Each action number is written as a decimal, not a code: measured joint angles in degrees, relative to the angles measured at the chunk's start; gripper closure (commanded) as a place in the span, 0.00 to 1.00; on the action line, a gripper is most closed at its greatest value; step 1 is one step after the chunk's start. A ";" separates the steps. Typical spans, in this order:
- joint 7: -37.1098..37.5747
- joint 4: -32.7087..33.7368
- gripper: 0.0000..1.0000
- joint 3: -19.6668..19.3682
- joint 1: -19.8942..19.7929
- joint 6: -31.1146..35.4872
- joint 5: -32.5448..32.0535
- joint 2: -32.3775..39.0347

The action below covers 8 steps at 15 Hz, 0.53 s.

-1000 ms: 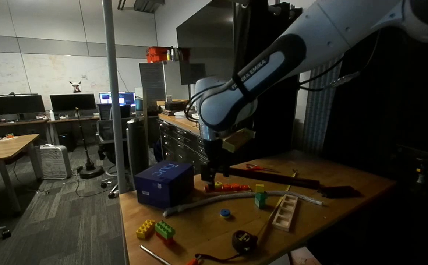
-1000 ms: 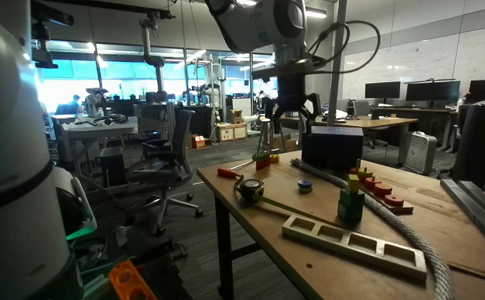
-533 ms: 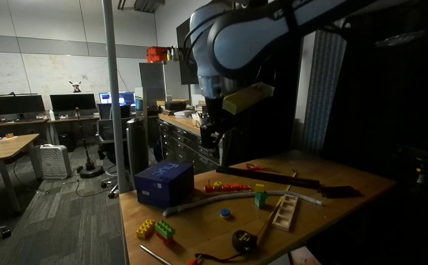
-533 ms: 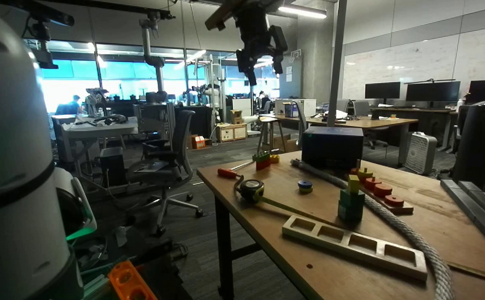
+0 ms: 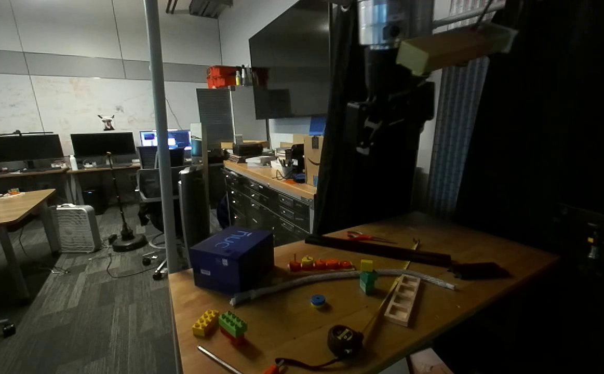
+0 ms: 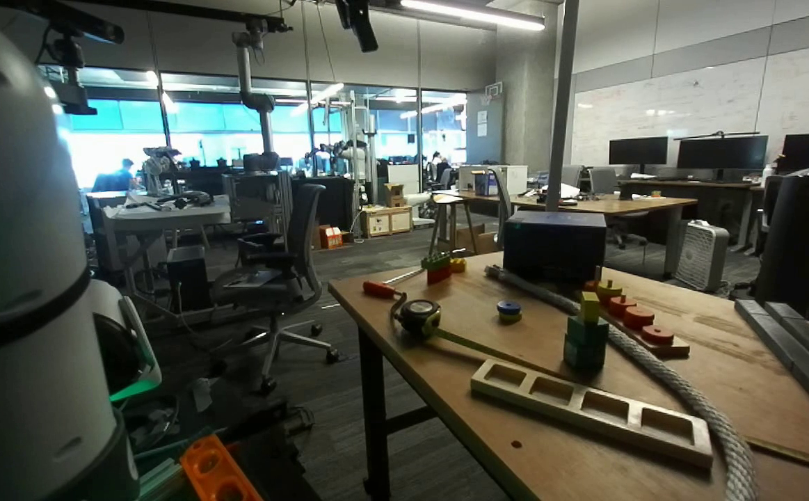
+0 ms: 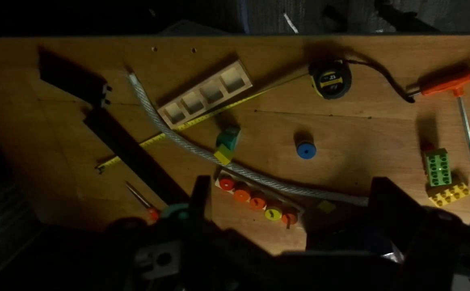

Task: Remove the round blue and yellow blocks from the wooden board and put them on the table

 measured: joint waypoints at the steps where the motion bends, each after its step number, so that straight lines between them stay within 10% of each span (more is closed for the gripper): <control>1: -0.04 -1.00 0.00 -0.60 -0.31 -1.56 0.91 -3.24; 8: -17.30 -5.59 0.00 -8.01 -0.89 -7.21 8.04 -13.70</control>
